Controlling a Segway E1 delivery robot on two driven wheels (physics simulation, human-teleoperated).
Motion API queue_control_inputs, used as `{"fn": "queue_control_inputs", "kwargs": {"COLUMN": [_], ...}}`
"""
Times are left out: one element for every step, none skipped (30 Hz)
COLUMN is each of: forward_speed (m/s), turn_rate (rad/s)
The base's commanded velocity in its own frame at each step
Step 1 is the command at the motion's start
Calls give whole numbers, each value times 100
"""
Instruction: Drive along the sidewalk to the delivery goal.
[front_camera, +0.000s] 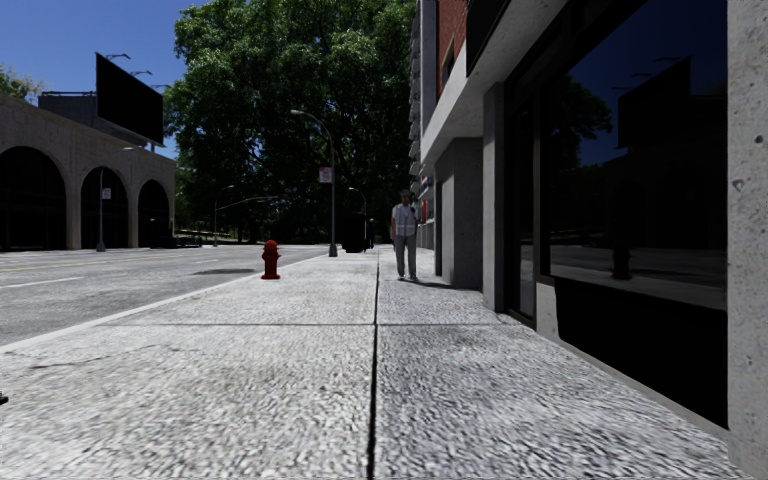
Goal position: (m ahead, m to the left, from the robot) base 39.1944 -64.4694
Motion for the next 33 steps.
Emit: {"fn": "queue_control_inputs", "kwargs": {"forward_speed": [200, 200, 200, 200, 200, 200, 200, 200, 200, 200, 200, 200, 200, 200, 200, 200, 200, 200, 200, 200, 200, 200, 200, 200, 200, 200, 200, 200, 200, 200, 200, 200, 200], "turn_rate": [0, 0, 0, 0, 0, 0, 0, 0, 0, 0, 0, 0, 0, 0, 0, 0, 0, 0, 11, 26, 26, 38, 45, 46, 46, 47, 47, 47, 47, 43, 33, 27, 27]}}
